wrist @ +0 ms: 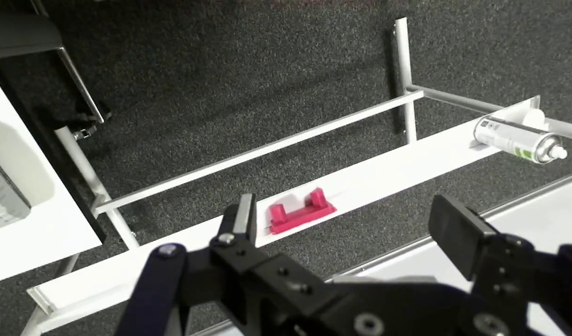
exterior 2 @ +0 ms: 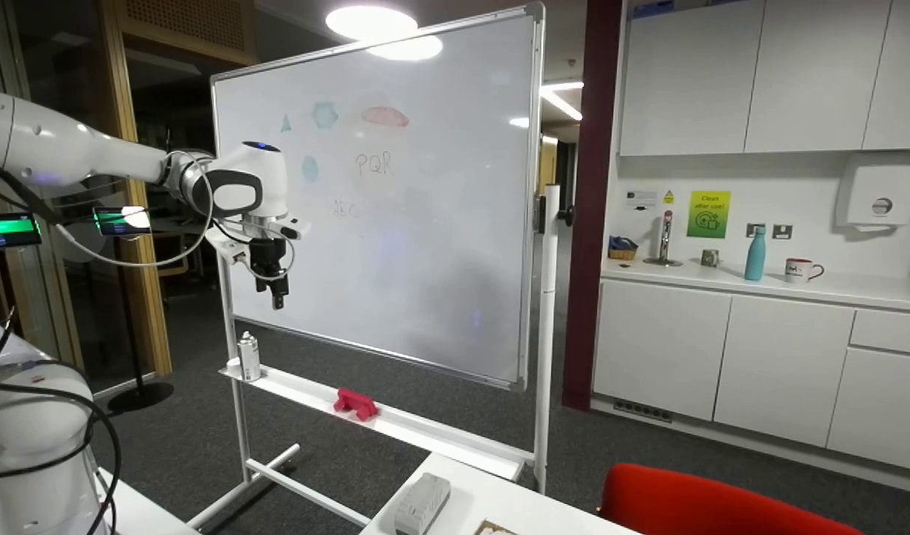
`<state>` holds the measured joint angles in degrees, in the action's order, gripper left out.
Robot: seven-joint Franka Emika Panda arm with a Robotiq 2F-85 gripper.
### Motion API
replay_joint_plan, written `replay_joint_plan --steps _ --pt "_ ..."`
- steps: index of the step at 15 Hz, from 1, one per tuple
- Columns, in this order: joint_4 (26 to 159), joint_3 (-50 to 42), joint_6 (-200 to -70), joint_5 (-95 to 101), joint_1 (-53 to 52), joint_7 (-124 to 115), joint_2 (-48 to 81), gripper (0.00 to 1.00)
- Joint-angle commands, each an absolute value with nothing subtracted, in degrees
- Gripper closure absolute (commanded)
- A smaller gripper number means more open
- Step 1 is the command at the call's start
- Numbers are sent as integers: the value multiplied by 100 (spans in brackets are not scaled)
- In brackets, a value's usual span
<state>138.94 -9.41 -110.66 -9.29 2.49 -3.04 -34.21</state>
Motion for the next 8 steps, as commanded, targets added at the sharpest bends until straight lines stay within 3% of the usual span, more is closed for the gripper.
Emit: replay_joint_plan --steps 1,8 --pt "13822 -848 -11080 -596 596 -242 -3237 0" --pt "13441 -1470 -11248 479 1263 380 -2480 0"
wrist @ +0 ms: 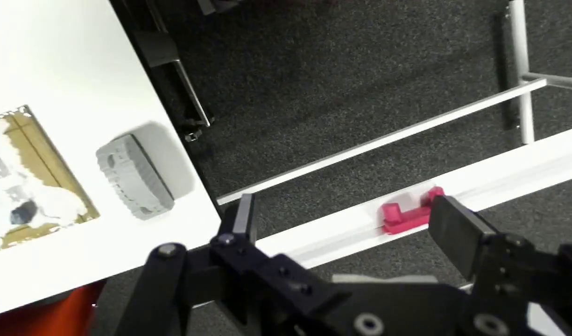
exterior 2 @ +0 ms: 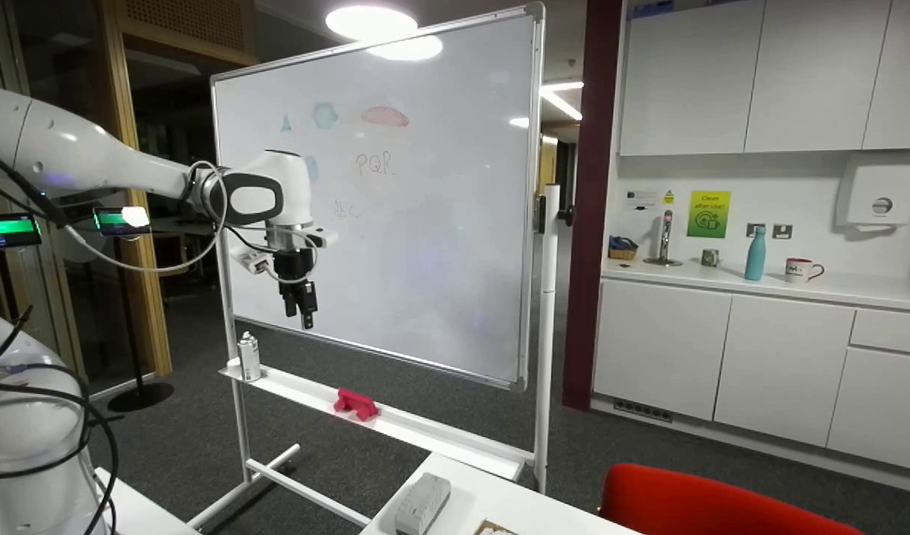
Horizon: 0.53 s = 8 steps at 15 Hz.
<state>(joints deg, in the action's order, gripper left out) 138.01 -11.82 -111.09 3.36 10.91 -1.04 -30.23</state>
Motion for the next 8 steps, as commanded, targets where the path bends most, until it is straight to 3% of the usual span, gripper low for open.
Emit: replay_joint_plan --steps 1,8 --pt "13329 -1643 -11357 380 1251 626 -2295 0" --pt "13545 -1559 -11375 352 1286 553 -2457 0"
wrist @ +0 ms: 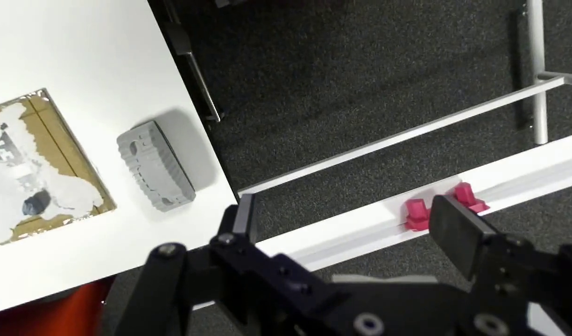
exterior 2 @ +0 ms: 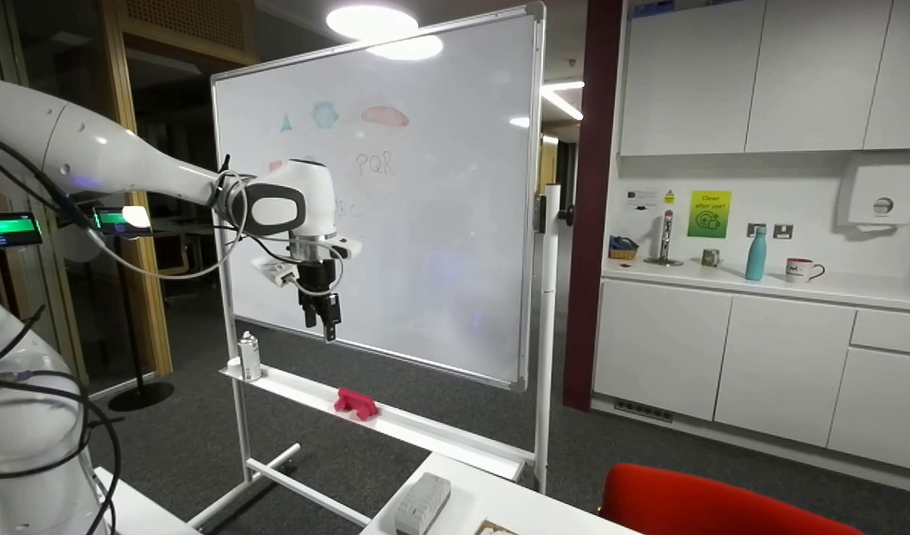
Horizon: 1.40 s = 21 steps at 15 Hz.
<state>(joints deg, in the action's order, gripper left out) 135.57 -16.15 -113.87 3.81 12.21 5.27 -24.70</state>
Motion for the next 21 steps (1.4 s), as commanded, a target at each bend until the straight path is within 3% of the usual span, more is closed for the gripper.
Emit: replay_joint_plan --steps 1,7,16,17,21 --pt "13546 -1544 -11374 353 1283 549 -2475 0" --pt "13228 -1564 -11588 891 1368 667 -2062 0" --pt "12027 -2157 -12219 1017 1656 1596 -12 0" --pt "12556 -2053 -12292 1130 1672 1275 -559 0" --pt "12456 -2037 -12290 1132 1694 1285 -344 0"
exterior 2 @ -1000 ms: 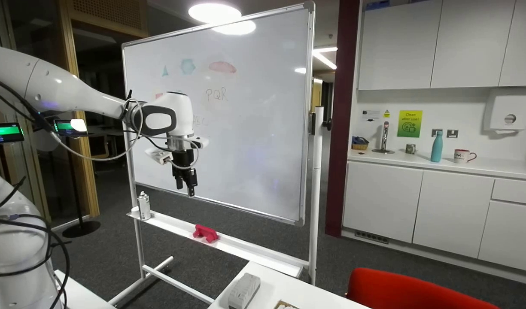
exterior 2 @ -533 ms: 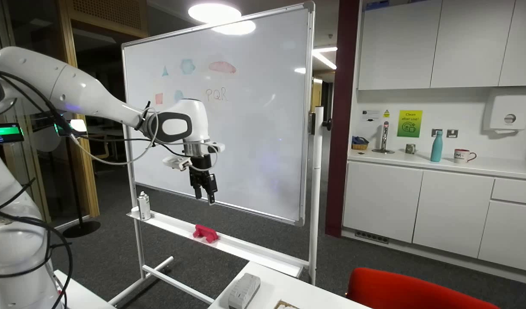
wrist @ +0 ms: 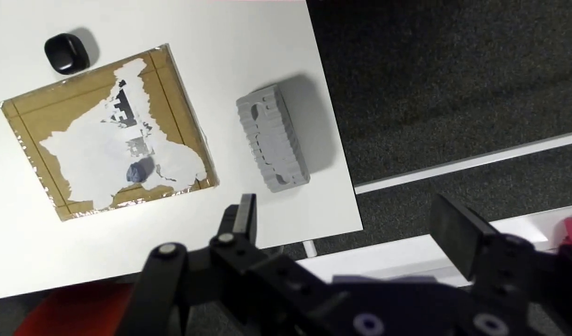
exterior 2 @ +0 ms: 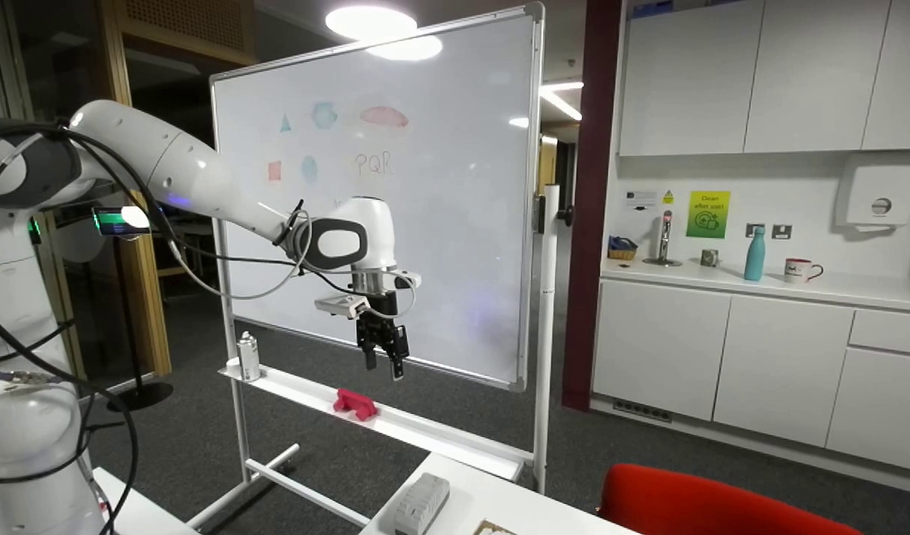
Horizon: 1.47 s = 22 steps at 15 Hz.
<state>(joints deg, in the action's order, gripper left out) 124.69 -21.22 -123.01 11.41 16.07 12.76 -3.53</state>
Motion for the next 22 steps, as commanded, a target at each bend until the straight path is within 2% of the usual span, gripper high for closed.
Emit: replay_joint_plan --steps 1,4,11,22 --pt "12458 -2033 -12290 1131 1692 1285 -374 0" --pt "12460 -2031 -12289 1131 1691 1286 -402 0" --pt "12195 -2076 -13544 1232 1774 1665 430 0" --pt "11786 -1853 -13475 -143 2549 4391 1538 0"
